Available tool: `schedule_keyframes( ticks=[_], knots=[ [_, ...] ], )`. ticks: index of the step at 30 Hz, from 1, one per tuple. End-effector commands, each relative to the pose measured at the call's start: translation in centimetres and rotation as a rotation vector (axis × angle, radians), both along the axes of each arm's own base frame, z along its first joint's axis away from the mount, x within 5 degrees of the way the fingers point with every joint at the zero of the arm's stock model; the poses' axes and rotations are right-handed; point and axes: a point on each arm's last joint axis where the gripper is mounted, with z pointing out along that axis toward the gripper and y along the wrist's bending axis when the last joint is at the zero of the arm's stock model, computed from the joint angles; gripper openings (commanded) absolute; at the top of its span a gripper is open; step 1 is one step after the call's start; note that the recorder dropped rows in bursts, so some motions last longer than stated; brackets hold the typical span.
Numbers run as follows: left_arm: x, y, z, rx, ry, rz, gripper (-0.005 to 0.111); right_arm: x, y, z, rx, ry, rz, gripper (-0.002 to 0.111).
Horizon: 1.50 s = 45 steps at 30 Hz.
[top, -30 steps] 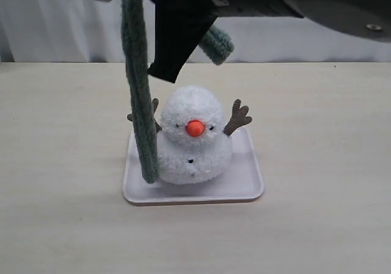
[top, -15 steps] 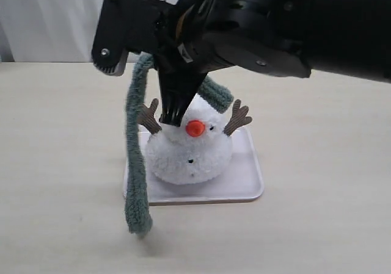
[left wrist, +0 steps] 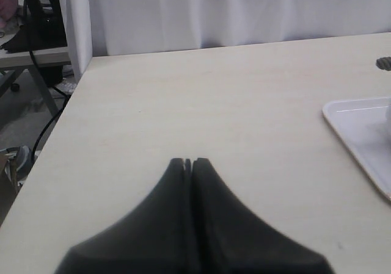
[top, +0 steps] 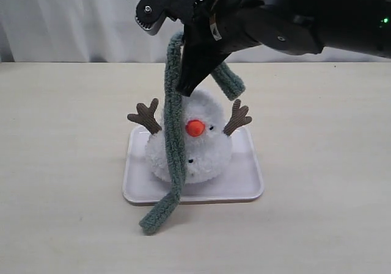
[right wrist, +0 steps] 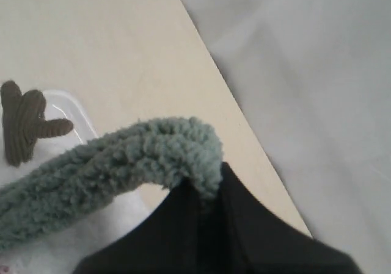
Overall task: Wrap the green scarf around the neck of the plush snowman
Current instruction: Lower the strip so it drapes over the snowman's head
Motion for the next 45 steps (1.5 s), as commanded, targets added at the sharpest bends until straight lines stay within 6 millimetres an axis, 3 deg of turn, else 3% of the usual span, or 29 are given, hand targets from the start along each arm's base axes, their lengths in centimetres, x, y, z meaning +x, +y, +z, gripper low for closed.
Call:
schedule_keyframes(
  ticks=[1,8,16,22,33,41,45],
  knots=[
    [0.0,0.0,0.0,-0.003,-0.01,0.001,0.0,-0.4,1.4,0.8,0.097,-0.051,0.084,0.004],
    [0.0,0.0,0.0,-0.003,-0.01,0.001,0.0,0.3,2.0,1.4,0.195,-0.122,0.153,0.004],
    [0.0,0.0,0.0,-0.003,-0.01,0.001,0.0,3.4,-1.1,-1.2,0.189,-0.016,-0.053,0.004],
    [0.0,0.0,0.0,-0.003,-0.01,0.001,0.0,3.6,-1.7,-1.2,0.179,-0.01,-0.077,0.004],
    [0.0,0.0,0.0,-0.003,-0.01,0.001,0.0,3.7,-3.3,-2.5,-0.143,0.013,-0.092,0.004],
    [0.0,0.0,0.0,-0.003,-0.01,0.001,0.0,3.7,-3.6,-2.8,-0.211,0.027,-0.105,0.004],
    [0.0,0.0,0.0,-0.003,-0.01,0.001,0.0,3.3,-4.3,-4.6,-0.322,0.165,-0.149,0.004]
  ],
)
